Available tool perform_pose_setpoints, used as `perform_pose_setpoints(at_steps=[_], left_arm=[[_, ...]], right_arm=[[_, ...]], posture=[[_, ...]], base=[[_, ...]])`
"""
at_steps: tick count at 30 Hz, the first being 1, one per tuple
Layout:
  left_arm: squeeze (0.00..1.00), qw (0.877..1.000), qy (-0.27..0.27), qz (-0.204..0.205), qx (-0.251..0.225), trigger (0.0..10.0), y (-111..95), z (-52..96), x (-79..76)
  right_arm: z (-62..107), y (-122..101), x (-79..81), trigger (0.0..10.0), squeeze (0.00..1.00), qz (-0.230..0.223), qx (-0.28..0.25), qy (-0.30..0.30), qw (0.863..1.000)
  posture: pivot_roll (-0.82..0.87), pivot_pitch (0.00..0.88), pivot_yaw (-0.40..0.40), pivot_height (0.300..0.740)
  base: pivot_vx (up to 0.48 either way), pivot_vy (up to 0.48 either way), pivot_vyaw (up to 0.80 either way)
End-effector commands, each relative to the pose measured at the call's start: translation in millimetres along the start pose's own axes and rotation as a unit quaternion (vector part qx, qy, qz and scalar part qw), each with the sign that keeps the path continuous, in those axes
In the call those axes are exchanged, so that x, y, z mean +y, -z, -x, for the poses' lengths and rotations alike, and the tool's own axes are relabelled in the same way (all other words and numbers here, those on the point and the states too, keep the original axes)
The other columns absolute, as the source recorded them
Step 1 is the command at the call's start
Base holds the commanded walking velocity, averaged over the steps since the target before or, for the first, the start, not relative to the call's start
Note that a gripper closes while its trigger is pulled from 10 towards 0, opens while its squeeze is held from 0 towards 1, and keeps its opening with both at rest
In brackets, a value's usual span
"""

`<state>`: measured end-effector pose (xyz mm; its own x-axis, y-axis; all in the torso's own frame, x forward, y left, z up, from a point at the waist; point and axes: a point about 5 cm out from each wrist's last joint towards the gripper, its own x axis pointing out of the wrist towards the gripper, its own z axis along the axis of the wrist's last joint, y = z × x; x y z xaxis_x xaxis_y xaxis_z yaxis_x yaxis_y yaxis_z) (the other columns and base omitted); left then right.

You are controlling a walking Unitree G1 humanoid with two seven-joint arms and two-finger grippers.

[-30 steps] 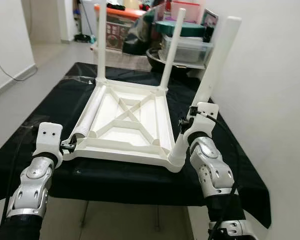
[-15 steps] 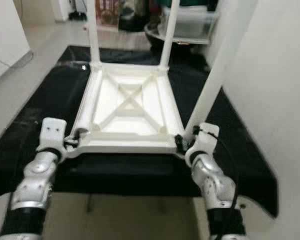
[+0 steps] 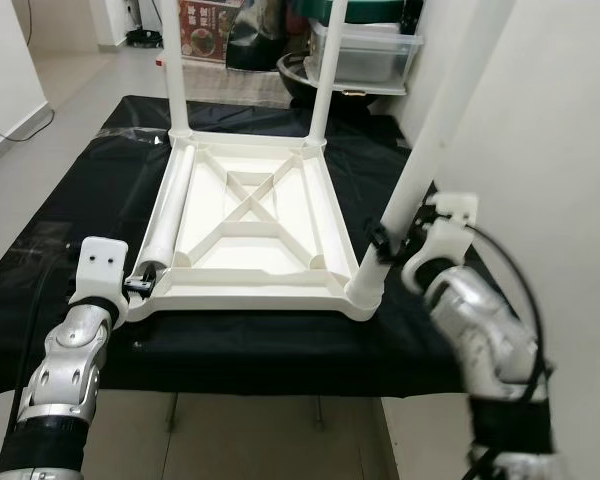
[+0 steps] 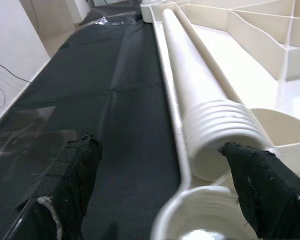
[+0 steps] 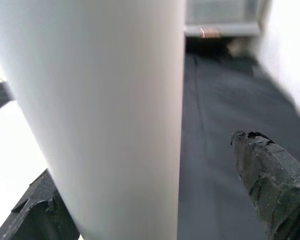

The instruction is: Building children table

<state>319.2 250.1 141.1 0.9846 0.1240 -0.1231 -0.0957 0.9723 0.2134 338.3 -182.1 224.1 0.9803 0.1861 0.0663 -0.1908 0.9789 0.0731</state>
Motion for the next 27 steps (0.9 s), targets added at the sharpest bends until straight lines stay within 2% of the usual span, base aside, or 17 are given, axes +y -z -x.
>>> perform_pose_setpoints(at_steps=[1,2,3,4,5,8,12,13,15,17,18,23,24,26,27], left_arm=[[0.00,1.000,0.010,0.000,0.001,10.0,1.9,-2.1,-5.3],[0.00,1.000,0.010,0.000,0.001,10.0,1.9,-2.1,-5.3],[0.00,1.000,0.012,0.000,0.001,10.0,1.5,-3.0,-6.8],[0.00,1.000,0.012,0.000,0.001,10.0,1.5,-3.0,-6.8],[0.00,1.000,0.015,0.000,-0.001,10.0,0.9,-3.6,-8.0],[0.00,1.000,0.016,0.001,-0.004,10.0,-0.8,-4.9,-8.5],[0.00,1.000,0.016,0.001,-0.005,10.0,-1.0,-5.1,-8.8],[0.00,1.000,0.016,0.001,-0.005,10.0,-1.0,-5.1,-9.0],[0.00,1.000,0.018,0.001,-0.006,10.0,-0.3,-5.3,-10.3],[0.00,1.000,0.018,0.002,-0.006,10.0,-0.1,-5.3,-10.8],[0.00,1.000,0.020,0.002,-0.006,10.0,-0.3,-5.6,-11.8],[0.00,1.000,0.023,-0.001,-0.009,10.0,-2.3,-6.8,-12.3],[0.00,1.000,0.023,-0.001,-0.009,10.0,-2.6,-6.9,-11.5],[0.00,1.000,0.022,-0.002,-0.010,10.0,-2.7,-6.9,-11.0],[0.00,1.000,0.021,-0.002,-0.010,10.0,-2.6,-6.5,-10.1]], right_arm=[[-1.4,-5.0,-9.5,10.0,1.00,0.000,-0.033,-0.036,0.999],[-1.4,-5.0,-9.5,10.0,1.00,0.000,-0.033,-0.036,0.999],[-4.8,-5.4,-14.0,10.0,0.39,0.009,-0.040,-0.064,0.997],[-4.8,-5.4,-14.0,10.0,0.39,0.009,-0.040,-0.064,0.997],[-6.0,-6.2,-16.7,10.0,0.00,0.008,-0.042,-0.099,0.994],[-9.7,-5.9,-27.1,10.0,0.00,0.015,-0.028,-0.179,0.983],[-12.5,0.5,-31.4,9.9,0.00,0.003,0.006,-0.224,0.975],[-13.0,3.1,-31.8,4.4,0.00,0.000,0.015,-0.238,0.971],[-15.6,14.0,-29.3,3.6,0.00,0.001,0.043,-0.276,0.960],[-16.7,17.9,-28.0,3.6,0.00,0.004,0.052,-0.285,0.957],[-18.6,24.0,-25.4,0.0,0.00,0.008,0.065,-0.295,0.953],[-25.9,39.0,-20.0,0.0,0.00,0.029,0.088,-0.315,0.945],[-27.6,40.9,-18.8,0.7,0.00,0.028,0.090,-0.317,0.944],[-28.7,41.6,-18.5,0.7,0.00,0.026,0.090,-0.320,0.943],[-30.5,41.8,-17.7,0.0,0.00,0.027,0.086,-0.317,0.944]], posture=[[0.10,0.000,-0.110,0.740],[0.10,0.000,-0.110,0.740],[0.11,0.000,-0.108,0.740],[0.11,0.000,-0.108,0.740],[0.11,0.000,-0.108,0.740],[0.11,0.000,-0.113,0.740],[0.12,0.000,-0.122,0.740],[0.12,0.000,-0.124,0.740],[0.13,0.000,-0.126,0.740],[0.13,0.000,-0.126,0.740],[0.13,0.000,-0.124,0.740],[0.15,0.000,-0.129,0.740],[0.15,0.000,-0.133,0.740],[0.15,0.000,-0.133,0.740],[0.15,0.000,-0.133,0.740]], base=[[0.000,0.000,0.00],[0.000,0.000,0.00],[0.000,0.000,0.00],[0.000,0.000,0.00],[0.000,0.000,0.00],[0.000,0.000,0.00],[0.000,0.000,0.00],[0.000,0.000,0.00],[0.000,0.000,0.00],[0.000,0.000,0.00],[0.000,0.000,0.00],[0.000,0.000,0.00],[0.000,0.000,0.00],[0.000,0.000,0.00],[0.000,0.000,0.00]])
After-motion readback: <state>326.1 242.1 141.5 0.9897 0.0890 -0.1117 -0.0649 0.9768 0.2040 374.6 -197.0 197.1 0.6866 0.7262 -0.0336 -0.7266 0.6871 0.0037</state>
